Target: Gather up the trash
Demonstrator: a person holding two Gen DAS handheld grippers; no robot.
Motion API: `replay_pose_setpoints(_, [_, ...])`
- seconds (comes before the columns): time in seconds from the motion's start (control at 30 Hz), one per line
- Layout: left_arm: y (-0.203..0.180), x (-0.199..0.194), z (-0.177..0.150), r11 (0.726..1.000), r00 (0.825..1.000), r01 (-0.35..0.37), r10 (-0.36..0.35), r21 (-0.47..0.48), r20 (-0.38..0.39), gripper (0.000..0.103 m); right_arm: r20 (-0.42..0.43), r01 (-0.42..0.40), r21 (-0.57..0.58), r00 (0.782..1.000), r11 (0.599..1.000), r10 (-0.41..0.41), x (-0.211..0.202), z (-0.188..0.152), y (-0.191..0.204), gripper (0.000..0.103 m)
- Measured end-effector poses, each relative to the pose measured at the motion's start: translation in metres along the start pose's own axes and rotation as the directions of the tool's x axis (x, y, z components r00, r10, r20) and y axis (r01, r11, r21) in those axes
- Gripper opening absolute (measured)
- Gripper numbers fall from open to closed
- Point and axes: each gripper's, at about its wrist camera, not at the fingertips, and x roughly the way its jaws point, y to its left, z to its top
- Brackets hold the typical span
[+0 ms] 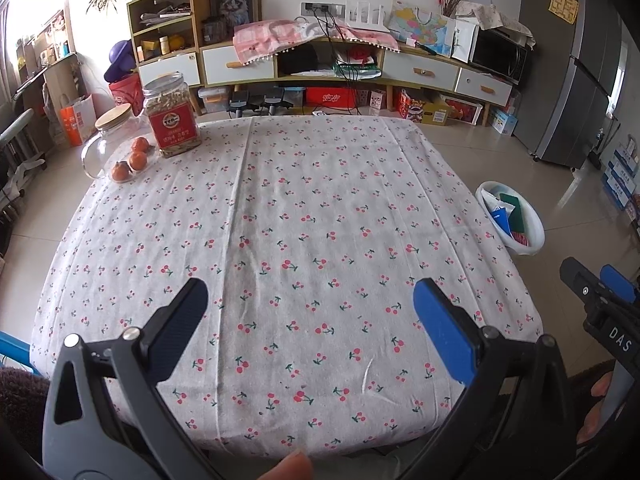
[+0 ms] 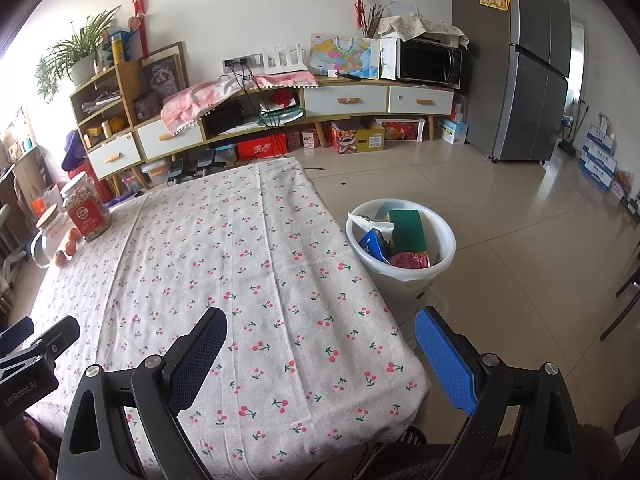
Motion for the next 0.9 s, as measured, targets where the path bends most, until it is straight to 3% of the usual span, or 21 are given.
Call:
replay_pose_setpoints(0.73, [-0.0055,0.0017,-0.0053,1.0,1.0,0.003,-0.003,-0.002,-0.012,0.102,-0.002,-0.002,0.001,1.0,1.0,0.002,-0.0002,-0.0003,-0.0002,0.097])
replay_pose_setpoints(0.9, [-0.0075,0.0041,-0.0039,0.999,0.999,0.035,-0.035,0.006,-0.036,0.102,-0.001,-0.017,-0.004,1.0,1.0,0.017,-0.0015,-0.0008,0.0008,0.097])
